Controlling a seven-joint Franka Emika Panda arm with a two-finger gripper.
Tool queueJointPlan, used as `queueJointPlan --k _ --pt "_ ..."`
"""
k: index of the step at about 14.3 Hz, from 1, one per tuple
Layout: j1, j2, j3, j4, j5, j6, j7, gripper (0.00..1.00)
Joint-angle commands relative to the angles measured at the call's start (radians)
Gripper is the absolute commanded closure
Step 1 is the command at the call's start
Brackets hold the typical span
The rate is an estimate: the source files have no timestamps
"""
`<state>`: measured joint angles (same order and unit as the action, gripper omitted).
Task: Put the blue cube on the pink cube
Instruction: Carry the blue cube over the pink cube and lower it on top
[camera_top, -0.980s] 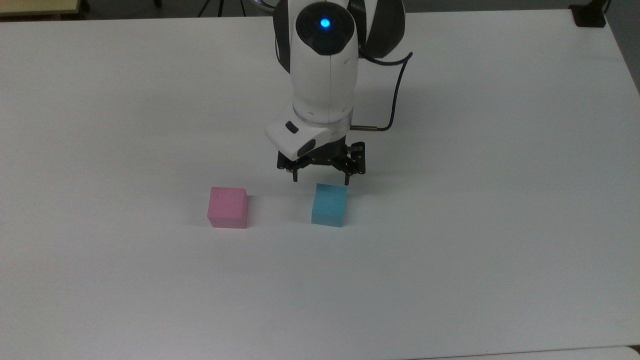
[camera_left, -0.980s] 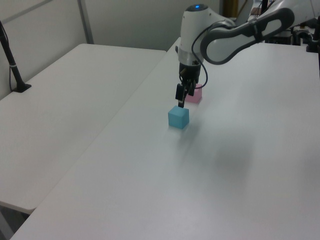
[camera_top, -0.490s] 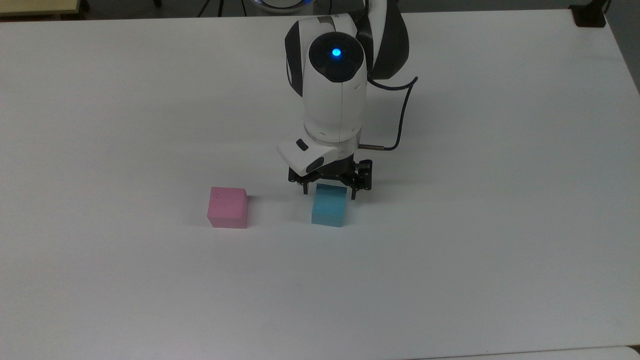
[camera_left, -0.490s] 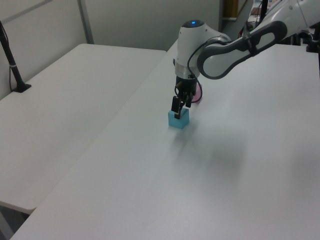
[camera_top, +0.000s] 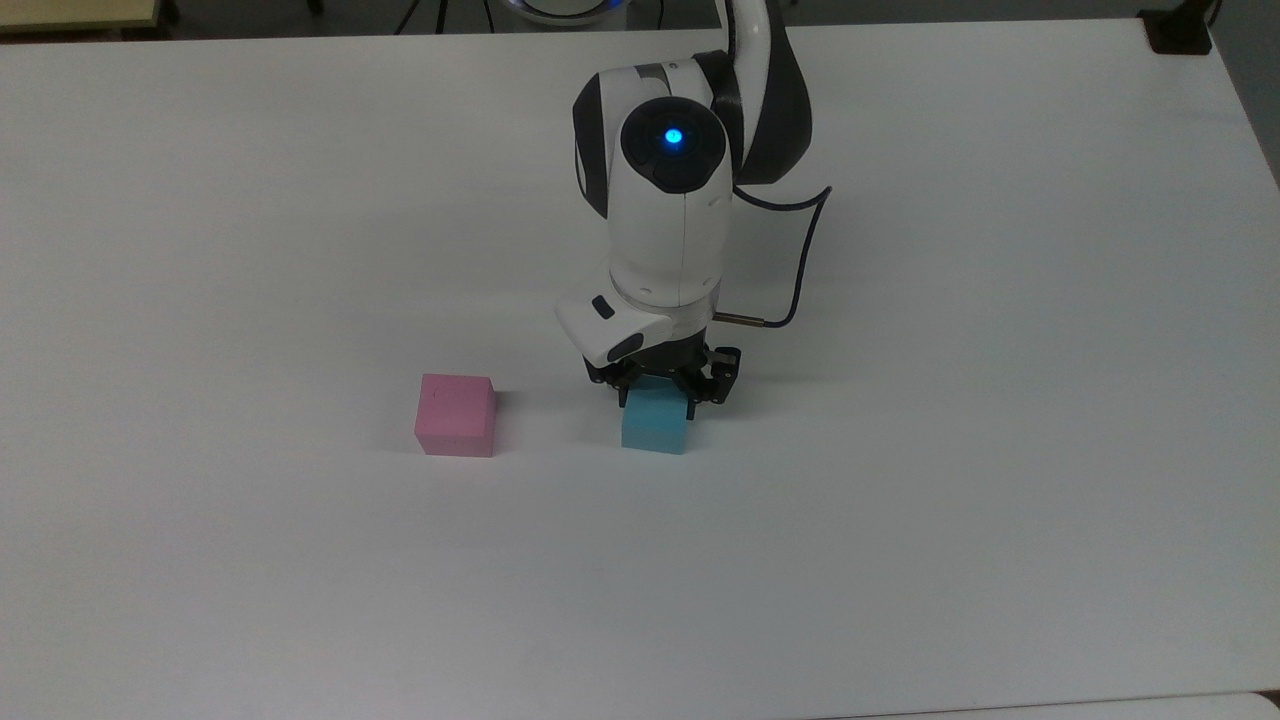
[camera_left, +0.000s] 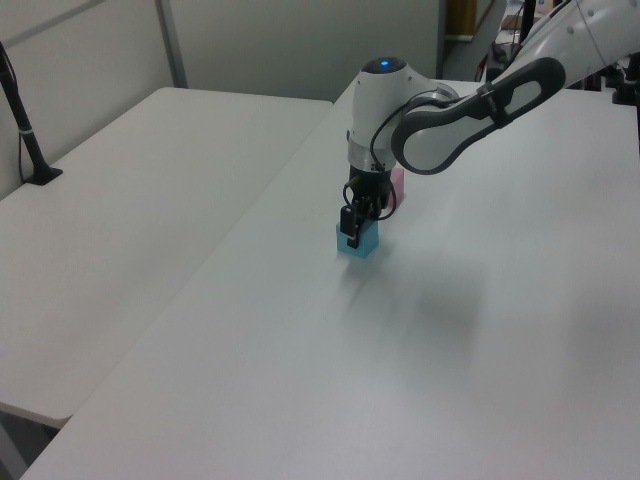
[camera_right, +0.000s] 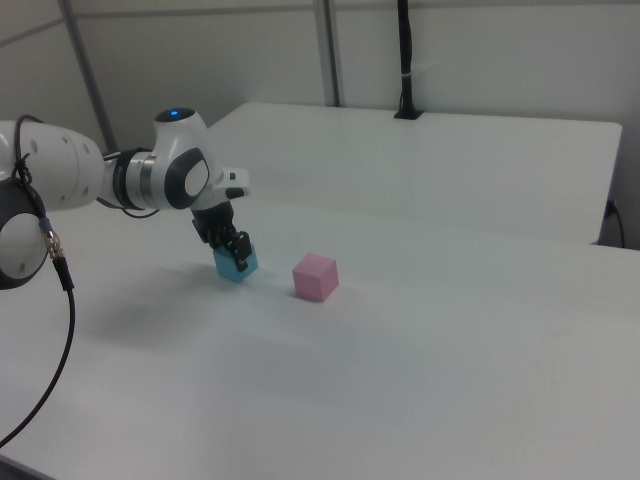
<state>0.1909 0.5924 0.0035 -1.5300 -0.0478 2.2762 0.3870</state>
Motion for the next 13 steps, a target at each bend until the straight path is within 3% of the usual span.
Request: queueJointPlan --k 1,7,13 --pt "-0.039 -0.084 -0.007 0.011 -0.004 -0.064 -0.107 0.77" --pt "-0.125 -0.1 -0.022 0.085 -0.015 -0.239 -0.4 0.77" --pt "-0.203 -0.085 -0.034 0.087 -0.017 -0.205 -0.425 0.75"
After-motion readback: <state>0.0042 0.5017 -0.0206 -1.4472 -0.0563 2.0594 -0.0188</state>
